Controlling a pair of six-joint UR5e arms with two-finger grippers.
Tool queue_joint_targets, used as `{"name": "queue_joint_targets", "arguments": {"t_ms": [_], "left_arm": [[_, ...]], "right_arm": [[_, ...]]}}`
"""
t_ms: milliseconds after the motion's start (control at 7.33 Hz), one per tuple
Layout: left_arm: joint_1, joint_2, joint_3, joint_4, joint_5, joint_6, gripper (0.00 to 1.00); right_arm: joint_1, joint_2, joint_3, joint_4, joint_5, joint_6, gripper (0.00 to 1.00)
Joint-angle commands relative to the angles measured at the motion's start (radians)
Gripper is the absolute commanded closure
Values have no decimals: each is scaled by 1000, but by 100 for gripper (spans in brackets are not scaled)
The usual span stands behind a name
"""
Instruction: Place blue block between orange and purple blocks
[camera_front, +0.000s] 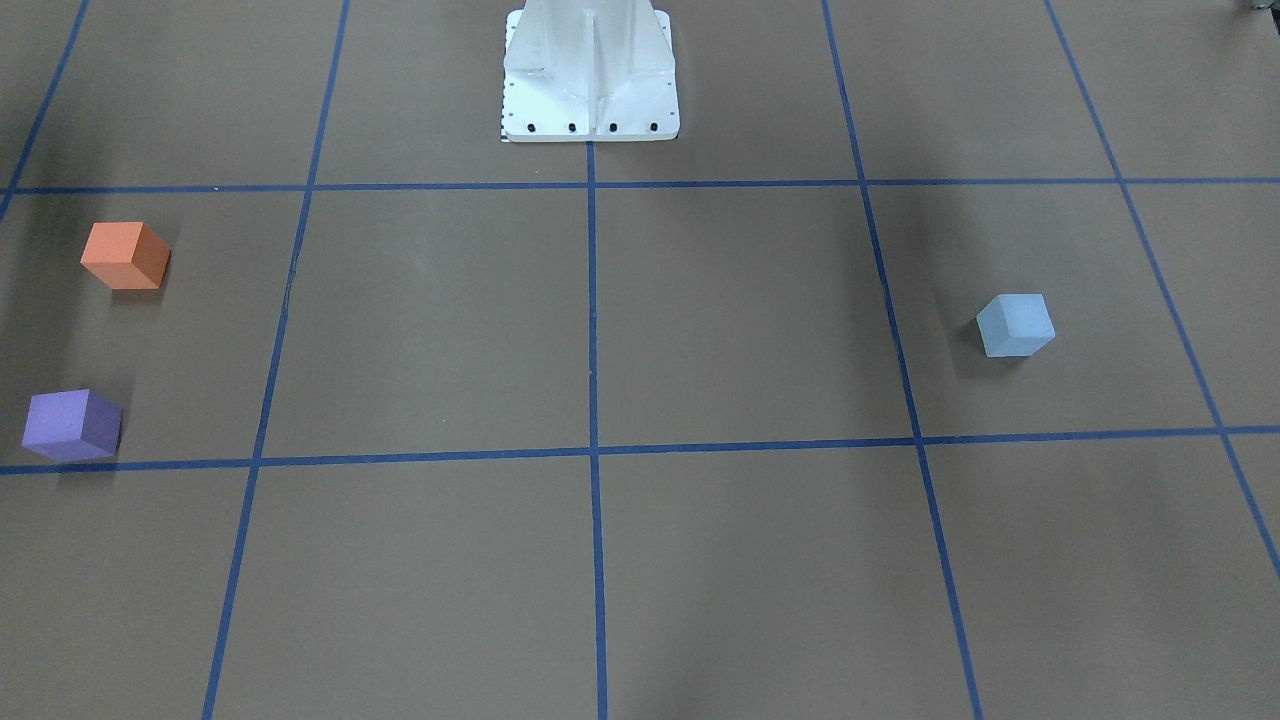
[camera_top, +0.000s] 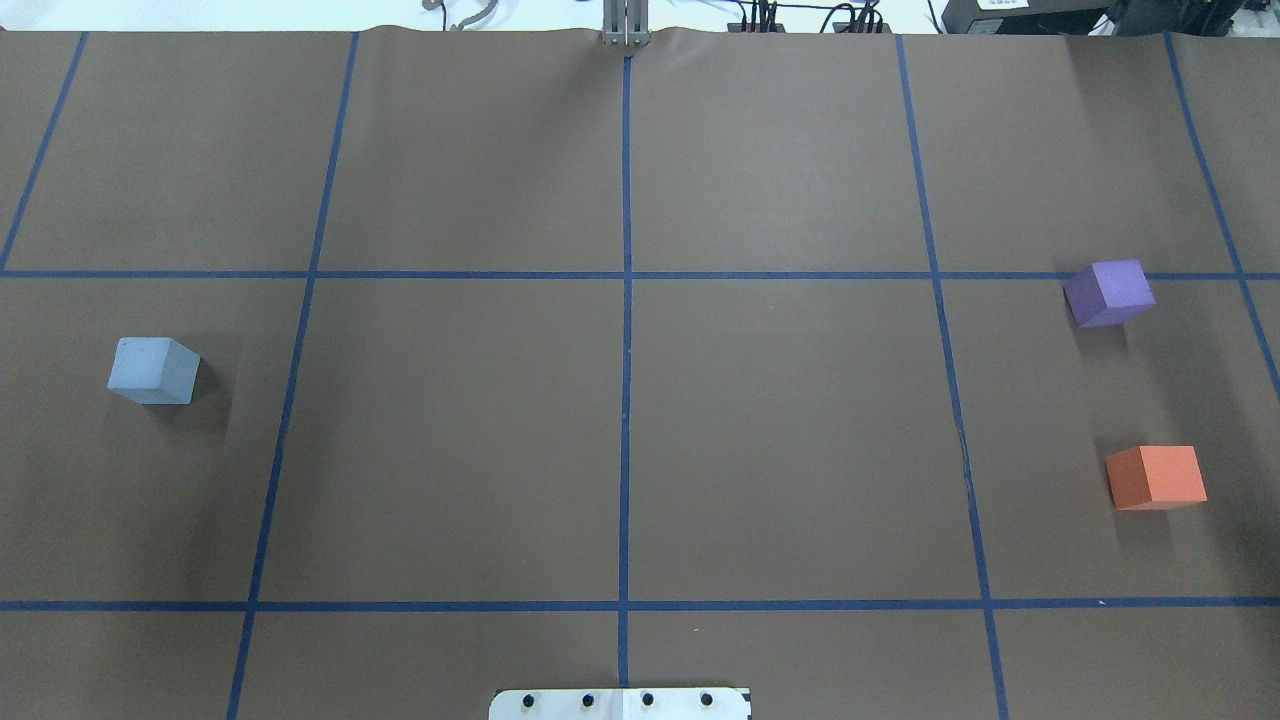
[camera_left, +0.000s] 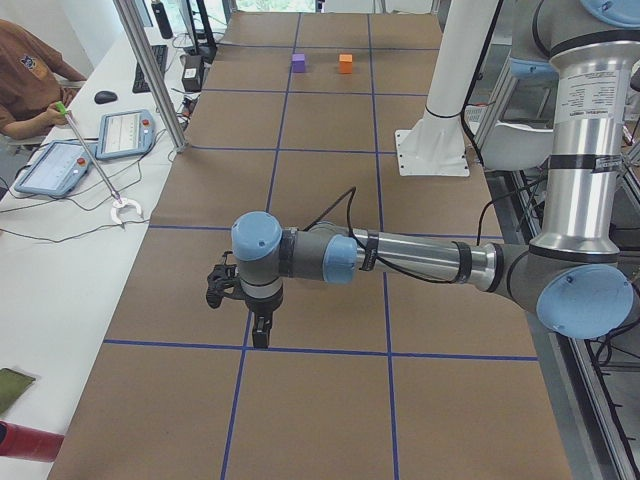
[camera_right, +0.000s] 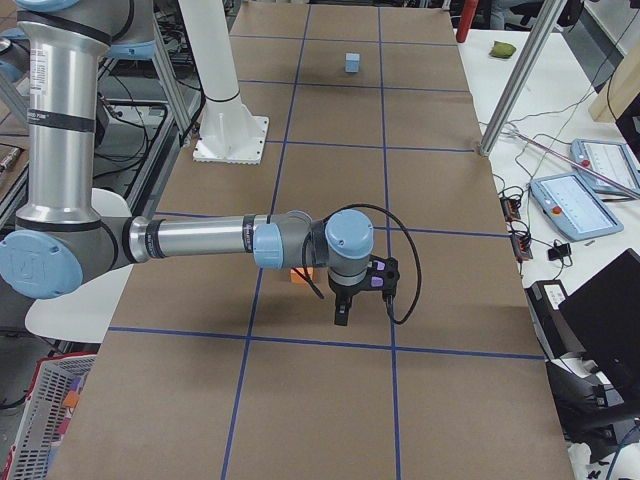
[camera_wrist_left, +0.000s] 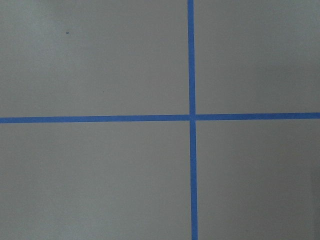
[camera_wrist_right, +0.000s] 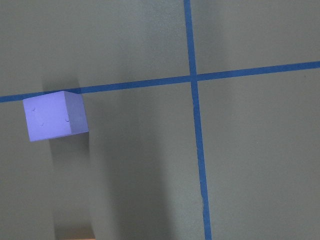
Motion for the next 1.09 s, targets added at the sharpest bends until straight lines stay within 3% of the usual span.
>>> {"name": "queue_joint_targets", "arguments": {"t_ms": [0, 955], "left_arm": [[0, 2, 0, 0, 0, 1, 0], [1, 5, -29, -5, -12, -9, 0]], "right_arm": [[0, 1, 5, 0, 0, 0, 0], [0, 0, 0, -3, 9, 2, 0]]}}
